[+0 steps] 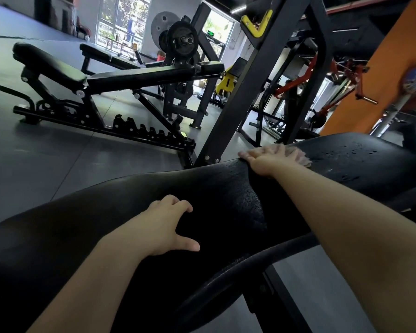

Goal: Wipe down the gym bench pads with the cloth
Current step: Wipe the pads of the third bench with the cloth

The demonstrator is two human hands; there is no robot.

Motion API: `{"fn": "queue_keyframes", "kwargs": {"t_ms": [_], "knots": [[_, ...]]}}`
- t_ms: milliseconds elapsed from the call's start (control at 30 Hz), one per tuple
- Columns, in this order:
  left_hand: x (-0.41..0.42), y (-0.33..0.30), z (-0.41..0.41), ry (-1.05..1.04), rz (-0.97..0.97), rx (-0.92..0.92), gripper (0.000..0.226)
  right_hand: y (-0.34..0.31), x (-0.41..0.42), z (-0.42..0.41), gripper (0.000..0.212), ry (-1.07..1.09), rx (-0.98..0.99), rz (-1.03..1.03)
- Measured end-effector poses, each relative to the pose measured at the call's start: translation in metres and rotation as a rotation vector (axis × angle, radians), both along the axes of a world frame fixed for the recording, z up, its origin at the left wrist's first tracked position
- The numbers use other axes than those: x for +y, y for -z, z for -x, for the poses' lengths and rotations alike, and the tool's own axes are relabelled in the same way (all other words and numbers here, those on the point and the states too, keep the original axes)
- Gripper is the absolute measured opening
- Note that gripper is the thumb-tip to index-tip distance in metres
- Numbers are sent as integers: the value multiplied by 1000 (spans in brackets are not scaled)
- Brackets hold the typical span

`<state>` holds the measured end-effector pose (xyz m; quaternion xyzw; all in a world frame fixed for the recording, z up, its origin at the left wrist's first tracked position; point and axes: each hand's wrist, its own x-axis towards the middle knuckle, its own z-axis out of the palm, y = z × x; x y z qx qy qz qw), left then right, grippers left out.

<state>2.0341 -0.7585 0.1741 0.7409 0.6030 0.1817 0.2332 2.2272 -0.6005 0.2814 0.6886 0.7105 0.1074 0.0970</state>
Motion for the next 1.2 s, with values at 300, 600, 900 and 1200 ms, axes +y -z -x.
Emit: {"fn": "queue_keyframes", "kwargs": {"t_ms": [300, 600, 900, 1200], "knots": [[3, -2, -2, -2, 23, 11, 78, 46, -49, 45, 53, -419, -137, 201], [1, 1, 0, 4, 15, -8, 78, -2, -1, -38, 57, -162, -122, 54], [4, -2, 0, -5, 37, 37, 78, 43, -13, 68, 59, -211, -12, 132], [-1, -14, 28, -233, -164, -44, 30, 69, -96, 68, 48, -597, -152, 255]]}}
